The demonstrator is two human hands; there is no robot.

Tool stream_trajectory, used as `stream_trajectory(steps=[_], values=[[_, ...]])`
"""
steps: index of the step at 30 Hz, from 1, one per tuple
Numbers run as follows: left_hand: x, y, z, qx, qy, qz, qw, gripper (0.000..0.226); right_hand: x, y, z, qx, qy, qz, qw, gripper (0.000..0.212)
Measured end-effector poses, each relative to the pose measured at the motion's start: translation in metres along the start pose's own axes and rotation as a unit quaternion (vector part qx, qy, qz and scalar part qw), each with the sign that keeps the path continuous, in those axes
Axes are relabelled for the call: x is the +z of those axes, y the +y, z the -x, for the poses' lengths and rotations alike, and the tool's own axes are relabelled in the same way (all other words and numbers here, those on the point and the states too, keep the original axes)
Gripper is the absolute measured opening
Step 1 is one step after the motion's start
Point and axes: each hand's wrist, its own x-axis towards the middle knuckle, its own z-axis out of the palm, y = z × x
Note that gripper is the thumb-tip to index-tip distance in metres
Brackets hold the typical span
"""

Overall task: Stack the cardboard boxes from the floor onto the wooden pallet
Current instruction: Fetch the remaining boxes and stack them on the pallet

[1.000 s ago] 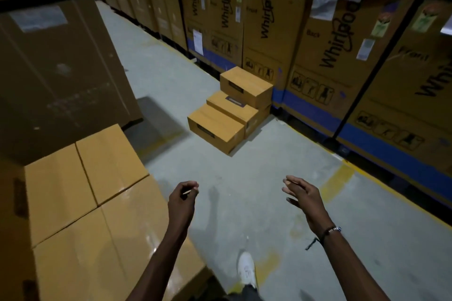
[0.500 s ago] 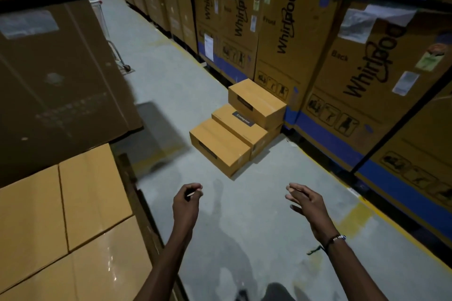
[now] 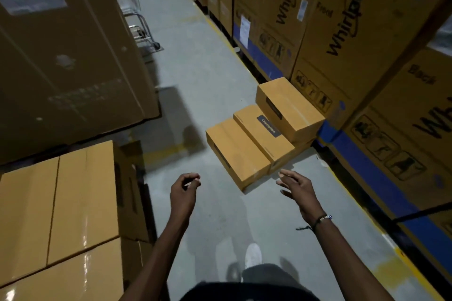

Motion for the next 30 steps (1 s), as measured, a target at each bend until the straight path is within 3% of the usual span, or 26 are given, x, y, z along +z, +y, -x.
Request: stream_trajectory(steps=[8,16,24,30], values=[[0.035,0.011,-0.094,-0.046,0.050,-0.018,0.997,0.014,0.023,-0.055,-0.143,0.034,-0.049,0.049,0.997,0.023],[0.073,-0.025,-0.226,-0.122,0.025,-0.060,0.990,0.016,0.063,-0.048,-0.289,0.057,-0.057,0.128,0.988,0.024],[0.150,-0.090,-0.365,-0.163,-0.051,-0.126,0.977,0.018,0.087,0.003,-0.447,0.077,-0.046,0.189,0.978,0.028],[0.229,-0.196,-0.453,-0.186,-0.100,-0.141,0.967,0.036,0.098,0.092,-0.575,0.055,-0.088,0.260,0.960,0.037]])
